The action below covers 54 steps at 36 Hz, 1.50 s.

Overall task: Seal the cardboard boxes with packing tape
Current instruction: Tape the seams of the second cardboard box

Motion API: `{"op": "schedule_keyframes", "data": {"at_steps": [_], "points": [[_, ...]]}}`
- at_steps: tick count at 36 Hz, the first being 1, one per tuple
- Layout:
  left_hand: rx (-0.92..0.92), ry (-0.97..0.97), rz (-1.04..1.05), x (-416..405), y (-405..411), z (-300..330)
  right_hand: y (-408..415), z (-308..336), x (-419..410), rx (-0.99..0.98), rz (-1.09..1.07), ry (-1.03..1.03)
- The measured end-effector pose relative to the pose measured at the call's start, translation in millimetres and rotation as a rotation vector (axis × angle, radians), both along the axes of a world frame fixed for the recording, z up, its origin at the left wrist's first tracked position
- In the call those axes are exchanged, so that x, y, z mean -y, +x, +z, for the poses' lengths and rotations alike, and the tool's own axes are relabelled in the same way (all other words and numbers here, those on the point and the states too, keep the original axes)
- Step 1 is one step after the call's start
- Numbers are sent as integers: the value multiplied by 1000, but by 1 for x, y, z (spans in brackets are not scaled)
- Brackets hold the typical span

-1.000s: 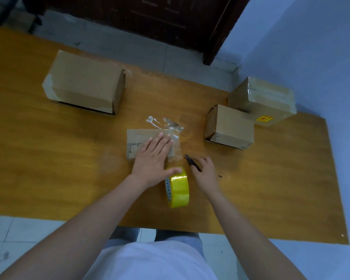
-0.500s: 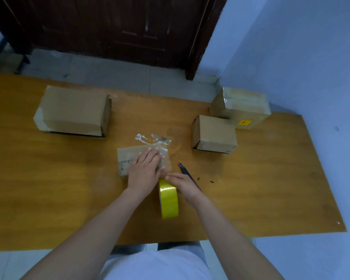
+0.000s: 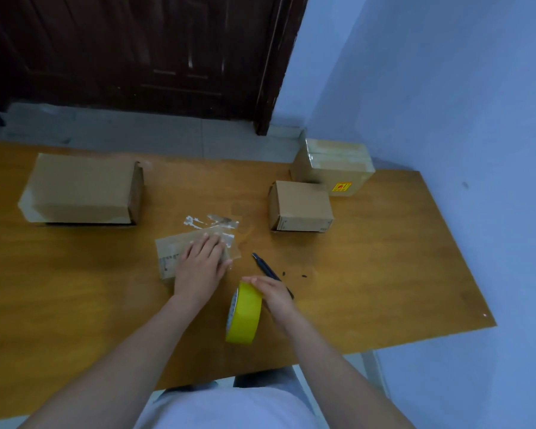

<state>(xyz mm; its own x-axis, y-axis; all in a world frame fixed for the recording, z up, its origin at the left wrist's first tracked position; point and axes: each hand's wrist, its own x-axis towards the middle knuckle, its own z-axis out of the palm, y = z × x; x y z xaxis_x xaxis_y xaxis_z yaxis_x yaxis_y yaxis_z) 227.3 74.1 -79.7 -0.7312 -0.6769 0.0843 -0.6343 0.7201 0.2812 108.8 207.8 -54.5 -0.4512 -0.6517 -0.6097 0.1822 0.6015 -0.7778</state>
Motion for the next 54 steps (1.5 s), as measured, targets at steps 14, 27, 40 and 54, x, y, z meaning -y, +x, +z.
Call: {"op": "schedule_keyframes", "data": {"at_steps": [14, 27, 40, 54], "points": [[-58, -159, -51, 6, 2, -13, 0, -5, 9, -12, 134, 52], [-380, 275, 223, 18, -16, 22, -40, -6, 25, 107, 239, 54], [63, 183, 413, 14, -55, 15, -74, -15, 39, 239, 366, 68], [195, 152, 500, 10, -73, 11, -68, -15, 45, 201, 591, 25]]}}
